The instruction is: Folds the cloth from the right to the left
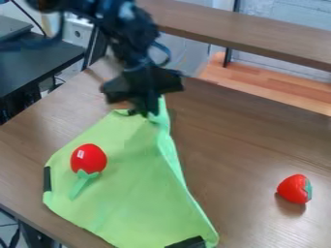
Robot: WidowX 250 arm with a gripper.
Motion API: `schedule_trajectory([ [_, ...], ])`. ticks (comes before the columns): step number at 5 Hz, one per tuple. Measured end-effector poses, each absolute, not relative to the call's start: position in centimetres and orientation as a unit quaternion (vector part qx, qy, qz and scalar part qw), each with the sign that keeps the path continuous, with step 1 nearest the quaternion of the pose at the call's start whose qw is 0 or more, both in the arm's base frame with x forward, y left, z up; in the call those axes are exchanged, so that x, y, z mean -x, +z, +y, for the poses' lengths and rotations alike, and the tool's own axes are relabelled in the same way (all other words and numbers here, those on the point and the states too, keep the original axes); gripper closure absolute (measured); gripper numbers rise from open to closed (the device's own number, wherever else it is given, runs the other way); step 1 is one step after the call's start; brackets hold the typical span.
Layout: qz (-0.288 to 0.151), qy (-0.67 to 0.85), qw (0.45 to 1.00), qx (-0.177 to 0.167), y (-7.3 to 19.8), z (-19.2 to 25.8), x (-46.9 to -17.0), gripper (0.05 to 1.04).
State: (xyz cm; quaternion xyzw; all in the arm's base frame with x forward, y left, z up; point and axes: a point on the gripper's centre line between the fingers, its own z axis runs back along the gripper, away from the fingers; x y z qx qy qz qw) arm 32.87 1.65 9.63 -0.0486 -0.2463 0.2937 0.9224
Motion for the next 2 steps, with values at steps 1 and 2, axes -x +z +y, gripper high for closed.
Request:
schedule_trajectory([
  [1, -0.248, 0.301, 0.919, 0.053, 9.7, 3.5, -31.2, 1.028],
  [2, -0.245, 0.310, 0.917, 0.055, 9.6, 4.8, -30.0, 1.029],
])
